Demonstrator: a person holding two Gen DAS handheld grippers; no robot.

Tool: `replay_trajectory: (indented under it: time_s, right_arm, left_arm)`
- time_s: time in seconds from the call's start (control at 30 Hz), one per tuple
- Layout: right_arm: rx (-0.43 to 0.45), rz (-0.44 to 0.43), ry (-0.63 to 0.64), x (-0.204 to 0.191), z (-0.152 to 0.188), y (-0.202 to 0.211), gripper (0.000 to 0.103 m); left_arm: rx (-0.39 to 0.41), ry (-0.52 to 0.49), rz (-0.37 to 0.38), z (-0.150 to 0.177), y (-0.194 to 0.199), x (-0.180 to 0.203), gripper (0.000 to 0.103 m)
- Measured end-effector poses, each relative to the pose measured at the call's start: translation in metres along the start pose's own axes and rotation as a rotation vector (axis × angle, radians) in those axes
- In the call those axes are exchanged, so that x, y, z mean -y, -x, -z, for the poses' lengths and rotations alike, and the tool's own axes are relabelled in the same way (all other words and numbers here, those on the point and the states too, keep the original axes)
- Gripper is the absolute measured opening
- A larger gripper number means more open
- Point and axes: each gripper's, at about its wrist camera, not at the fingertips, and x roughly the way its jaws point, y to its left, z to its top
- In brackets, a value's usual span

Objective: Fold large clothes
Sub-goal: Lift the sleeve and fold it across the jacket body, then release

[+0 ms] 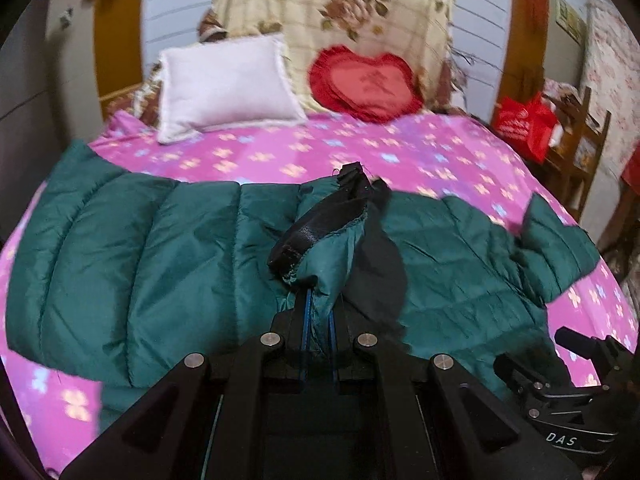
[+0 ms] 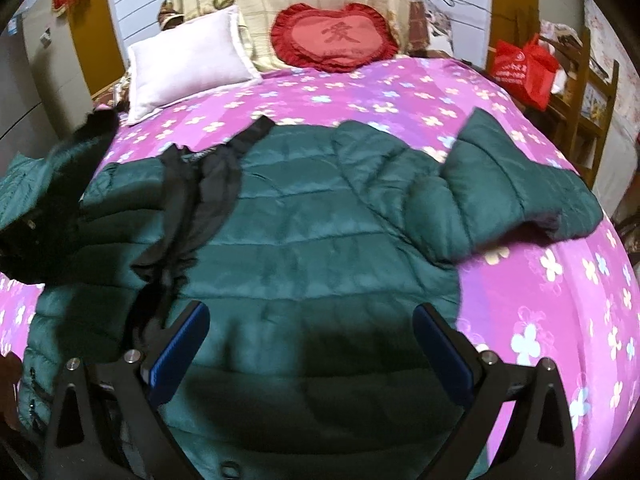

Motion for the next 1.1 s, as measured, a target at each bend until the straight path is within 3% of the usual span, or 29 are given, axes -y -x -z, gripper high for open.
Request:
replay_trajectory:
  time_s: [0.3, 0.33, 0.37, 0.47, 0.6, 0.73, 0.9, 1.1]
  right_arm:
    - [-0.016, 0.045, -0.059, 0.038, 0.01, -0.004, 0.103]
    - [-0.022, 0.042, -0.071, 0.043, 0.011, -0.004, 0.103]
    - [-0.026, 0.039, -0.079, 0.046, 0.013, -0.004, 0.103]
    - [-0.03, 0.036, -0.094, 0.053, 0.018, -0.003, 0.103]
    - [-0.023, 0.028, -0.108, 0.054, 0.02, 0.004, 0.103]
    - [-0.016, -0.013, -0.121, 0.048, 0.023, 0.017, 0.103]
    - [0.004, -0.032, -0.078, 0.033, 0.026, 0.028, 0.103]
    - [-0.006, -0.083, -0.064, 0.021, 0.021, 0.029, 0.103]
  left_arm:
    - [-0.086, -0.04, 0.145, 0.016, -0.038, 0.043, 0.0]
    - [-0.088, -0.036, 0.164, 0.016, -0.036, 0.043, 0.004]
    - [-0.099, -0.028, 0.198, 0.015, -0.034, 0.043, 0.015]
    - [-0.112, -0.009, 0.27, 0.009, -0.018, 0.04, 0.037]
    - [-0.046, -0.066, 0.282, 0.003, 0.026, 0.032, 0.041]
    - [0.002, -0.097, 0.232, 0.003, 0.056, 0.009, 0.041]
    - [0.073, -0.098, 0.085, 0.003, 0.079, -0.033, 0.041]
    - [0.105, 0.009, -0.073, 0.002, 0.082, -0.088, 0.041]
